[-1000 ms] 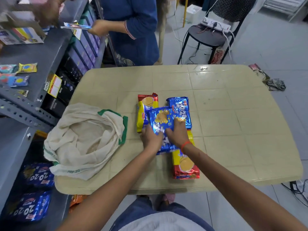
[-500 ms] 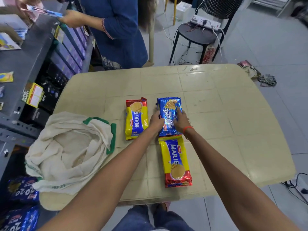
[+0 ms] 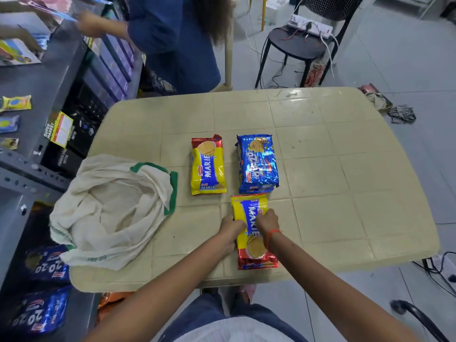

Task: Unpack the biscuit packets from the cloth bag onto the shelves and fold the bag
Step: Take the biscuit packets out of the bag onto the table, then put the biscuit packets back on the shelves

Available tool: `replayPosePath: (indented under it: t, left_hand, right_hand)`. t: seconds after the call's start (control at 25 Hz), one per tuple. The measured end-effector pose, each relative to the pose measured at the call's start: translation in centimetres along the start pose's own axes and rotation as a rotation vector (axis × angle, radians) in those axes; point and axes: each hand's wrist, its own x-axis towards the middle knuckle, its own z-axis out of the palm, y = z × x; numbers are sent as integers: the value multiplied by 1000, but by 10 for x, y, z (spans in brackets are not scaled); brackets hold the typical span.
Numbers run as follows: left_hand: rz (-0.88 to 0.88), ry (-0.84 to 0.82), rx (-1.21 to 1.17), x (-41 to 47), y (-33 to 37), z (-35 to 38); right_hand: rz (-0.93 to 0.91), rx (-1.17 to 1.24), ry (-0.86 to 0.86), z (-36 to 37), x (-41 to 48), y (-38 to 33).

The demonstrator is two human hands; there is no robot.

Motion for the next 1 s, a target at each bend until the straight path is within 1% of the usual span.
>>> replayPosePath:
  t: [0.12, 0.2, 0.28, 0.36, 0.44, 0.52, 0.6, 0.72, 0.8, 0.84, 0.92, 1.0]
  left_hand:
    - [-19, 73, -35, -17, 8, -36]
    - [39, 124, -49, -26, 20, -64]
    - [128, 150, -21, -36, 41, -88]
    - [178, 160, 33, -41, 71, -105]
    - [185, 141, 36, -37, 106, -115]
    - [163, 148, 94, -22, 141, -115]
    - [147, 160, 126, -3, 170, -110]
    - [126, 161, 142, 27, 191, -103]
    - [83, 162, 171, 38, 191, -103]
    - [69, 166, 185, 44, 190, -104]
    - [58, 166, 194, 54, 189, -109]
    - [70, 160, 214, 59, 190, -113]
  right_hand:
    - [-45, 28, -126, 23, -16, -17]
    - [-107, 44, -225, 42, -32, -37]
    - [-164, 159, -302, 56, -46, -61]
    - [-201, 258, -329, 62, -47, -90]
    - [-231, 317, -350, 59, -41, -122]
    - [-267, 343, -316, 52, -28, -155]
    - [-310, 291, -245, 46, -12, -185]
    - [-356, 57, -177, 43, 8, -201]
    - [-375, -83, -188, 48, 16, -197]
    - [-379, -109, -200, 51, 18, -194]
    - [-380, -84, -231, 53, 22, -190]
    - [-379, 2, -225, 52, 20, -187]
